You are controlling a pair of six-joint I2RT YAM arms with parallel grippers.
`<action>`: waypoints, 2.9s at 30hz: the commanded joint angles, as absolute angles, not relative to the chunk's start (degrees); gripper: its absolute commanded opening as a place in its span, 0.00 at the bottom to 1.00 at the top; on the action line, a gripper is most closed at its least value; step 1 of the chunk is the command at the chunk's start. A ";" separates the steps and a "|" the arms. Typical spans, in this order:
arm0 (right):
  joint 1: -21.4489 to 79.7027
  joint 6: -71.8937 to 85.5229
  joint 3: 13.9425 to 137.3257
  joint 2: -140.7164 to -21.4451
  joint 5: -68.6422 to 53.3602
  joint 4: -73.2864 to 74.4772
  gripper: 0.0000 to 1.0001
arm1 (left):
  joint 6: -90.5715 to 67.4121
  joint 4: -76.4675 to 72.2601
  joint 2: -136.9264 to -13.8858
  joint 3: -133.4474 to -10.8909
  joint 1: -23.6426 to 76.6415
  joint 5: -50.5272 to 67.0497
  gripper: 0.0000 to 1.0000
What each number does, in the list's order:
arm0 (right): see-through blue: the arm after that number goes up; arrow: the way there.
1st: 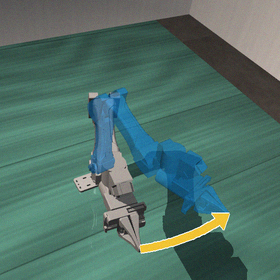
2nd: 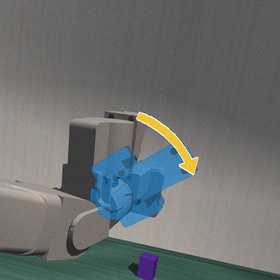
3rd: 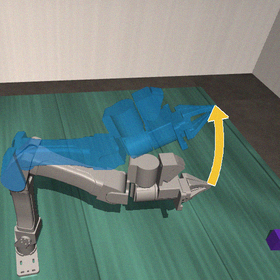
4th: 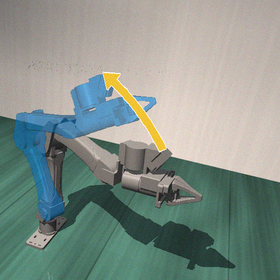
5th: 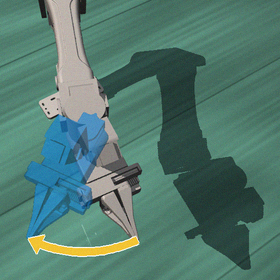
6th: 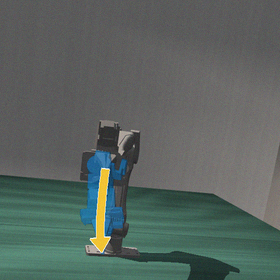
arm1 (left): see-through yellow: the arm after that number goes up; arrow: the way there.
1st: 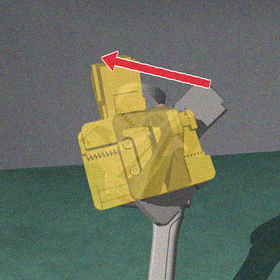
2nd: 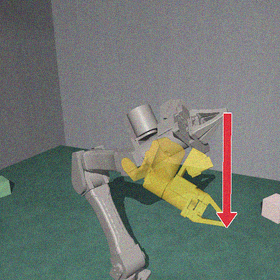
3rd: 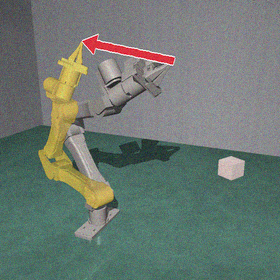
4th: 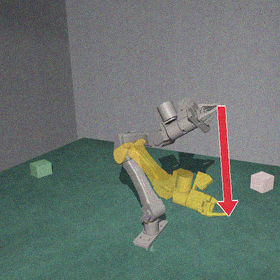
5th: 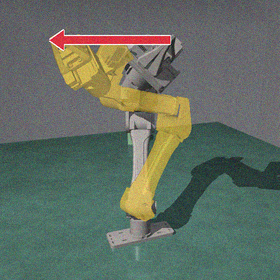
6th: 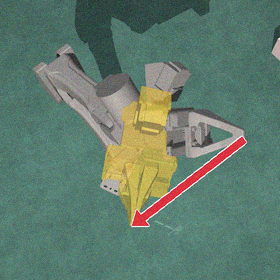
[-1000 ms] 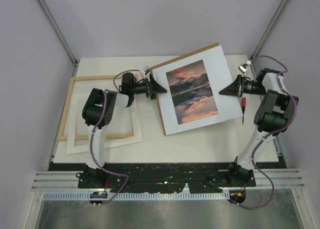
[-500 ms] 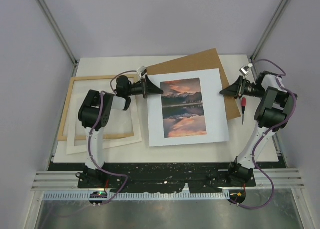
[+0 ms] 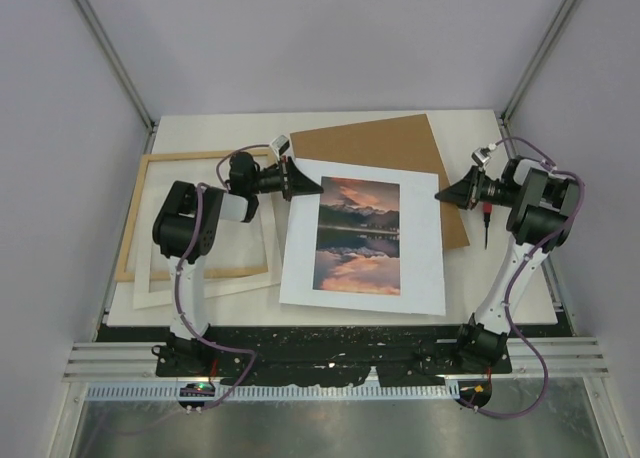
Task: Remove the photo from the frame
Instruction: Place the photo at the center of the board, then place the photo frame at the center of the board, then place the photo at the center of the board.
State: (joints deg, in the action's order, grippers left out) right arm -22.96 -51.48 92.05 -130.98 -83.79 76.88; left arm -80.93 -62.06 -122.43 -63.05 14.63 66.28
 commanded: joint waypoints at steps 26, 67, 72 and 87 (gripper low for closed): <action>-13.01 -25.69 87.03 -120.94 -66.83 52.85 0.72 | -52.39 -23.04 -106.18 -68.47 4.58 59.86 0.00; 2.55 5.36 71.01 -124.01 -71.45 23.46 0.74 | -47.28 -8.52 -103.27 -64.95 -10.19 50.19 0.00; 4.74 5.54 71.71 -125.68 -74.44 25.49 0.74 | -48.78 -9.93 -103.71 -64.60 -10.46 50.62 0.00; 5.45 4.05 74.96 -129.64 -84.64 29.87 0.35 | -48.96 -11.08 -104.24 -64.42 -11.86 53.09 0.00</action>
State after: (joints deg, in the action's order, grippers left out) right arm 5.15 5.17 72.77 -129.40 -82.41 26.55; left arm -52.07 -7.03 -106.06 -63.57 -11.07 53.06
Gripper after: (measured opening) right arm 0.498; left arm 0.045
